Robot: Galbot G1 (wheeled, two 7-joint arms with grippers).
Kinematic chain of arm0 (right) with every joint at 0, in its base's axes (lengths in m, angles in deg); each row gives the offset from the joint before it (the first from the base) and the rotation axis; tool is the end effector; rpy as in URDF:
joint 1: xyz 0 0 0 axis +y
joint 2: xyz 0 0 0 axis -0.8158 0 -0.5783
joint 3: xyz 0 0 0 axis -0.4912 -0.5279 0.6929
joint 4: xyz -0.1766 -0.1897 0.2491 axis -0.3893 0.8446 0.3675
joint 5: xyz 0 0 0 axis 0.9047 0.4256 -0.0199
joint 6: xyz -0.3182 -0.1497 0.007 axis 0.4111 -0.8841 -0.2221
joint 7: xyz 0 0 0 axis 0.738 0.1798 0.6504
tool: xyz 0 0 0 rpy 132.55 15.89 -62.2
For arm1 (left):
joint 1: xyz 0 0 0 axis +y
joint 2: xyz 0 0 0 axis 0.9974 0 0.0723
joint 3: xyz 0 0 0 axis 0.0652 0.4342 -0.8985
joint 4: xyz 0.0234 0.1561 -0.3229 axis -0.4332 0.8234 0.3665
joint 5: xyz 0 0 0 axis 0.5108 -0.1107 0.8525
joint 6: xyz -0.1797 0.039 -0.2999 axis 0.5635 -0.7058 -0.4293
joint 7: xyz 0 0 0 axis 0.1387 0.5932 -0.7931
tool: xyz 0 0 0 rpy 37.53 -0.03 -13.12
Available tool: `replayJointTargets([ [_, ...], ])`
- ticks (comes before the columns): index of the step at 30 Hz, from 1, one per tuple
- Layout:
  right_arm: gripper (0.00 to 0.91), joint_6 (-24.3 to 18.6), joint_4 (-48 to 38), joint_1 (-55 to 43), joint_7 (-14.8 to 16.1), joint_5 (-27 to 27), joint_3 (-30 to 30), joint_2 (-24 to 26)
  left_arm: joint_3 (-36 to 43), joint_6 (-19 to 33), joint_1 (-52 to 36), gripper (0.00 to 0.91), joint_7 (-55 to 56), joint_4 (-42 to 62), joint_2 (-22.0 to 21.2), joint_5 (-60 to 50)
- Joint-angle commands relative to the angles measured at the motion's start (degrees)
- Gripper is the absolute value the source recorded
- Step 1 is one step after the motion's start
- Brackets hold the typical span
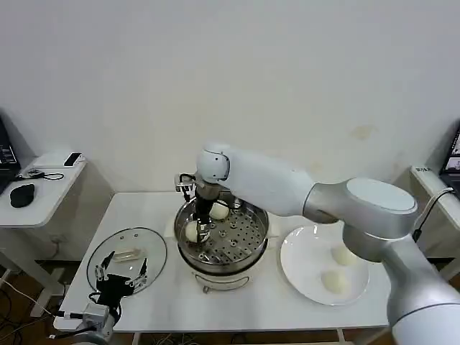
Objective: Take steamed baozi put them in steamer then cover it.
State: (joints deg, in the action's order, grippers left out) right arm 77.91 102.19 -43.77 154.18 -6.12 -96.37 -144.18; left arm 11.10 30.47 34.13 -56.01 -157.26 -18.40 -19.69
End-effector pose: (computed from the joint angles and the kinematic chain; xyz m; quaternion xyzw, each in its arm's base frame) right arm 0.5678 0.2497 -0.1110 0.6275 -0.4924 0.4941 0.3460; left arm 0.1705 0.0925 -0.3070 -0.0084 -0.9776 -0.1685 0.1262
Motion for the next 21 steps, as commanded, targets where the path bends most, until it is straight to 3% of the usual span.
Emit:
replayJointTargets([
  [1,0.907,-0.1,-0.6,0.6,-1.2,0.3,0.1,-0.3,0.0,0.0,0.0,0.907,0.1,0.1,0.0,0.0],
  [11,0.907,-0.1,1.4,-0.4,-1.2,0.0,1.5,2.0,-0.1,0.0,0.1,0.907,0.0,0.1,-0.2,0.0],
  [14,0.907,-0.2,6.1,-1.7,0.0,-0.9,1.9,5.9,-0.1,-0.1,0.4,0.907,0.0,-0.1,-0.2,0.0],
  [21,0.907,-1.5,20.3,-6.8,3.4,-1.4,2.6,21.1,0.0,-0.2,1.3,0.907,-0.3,-1.2,0.0,0.1],
])
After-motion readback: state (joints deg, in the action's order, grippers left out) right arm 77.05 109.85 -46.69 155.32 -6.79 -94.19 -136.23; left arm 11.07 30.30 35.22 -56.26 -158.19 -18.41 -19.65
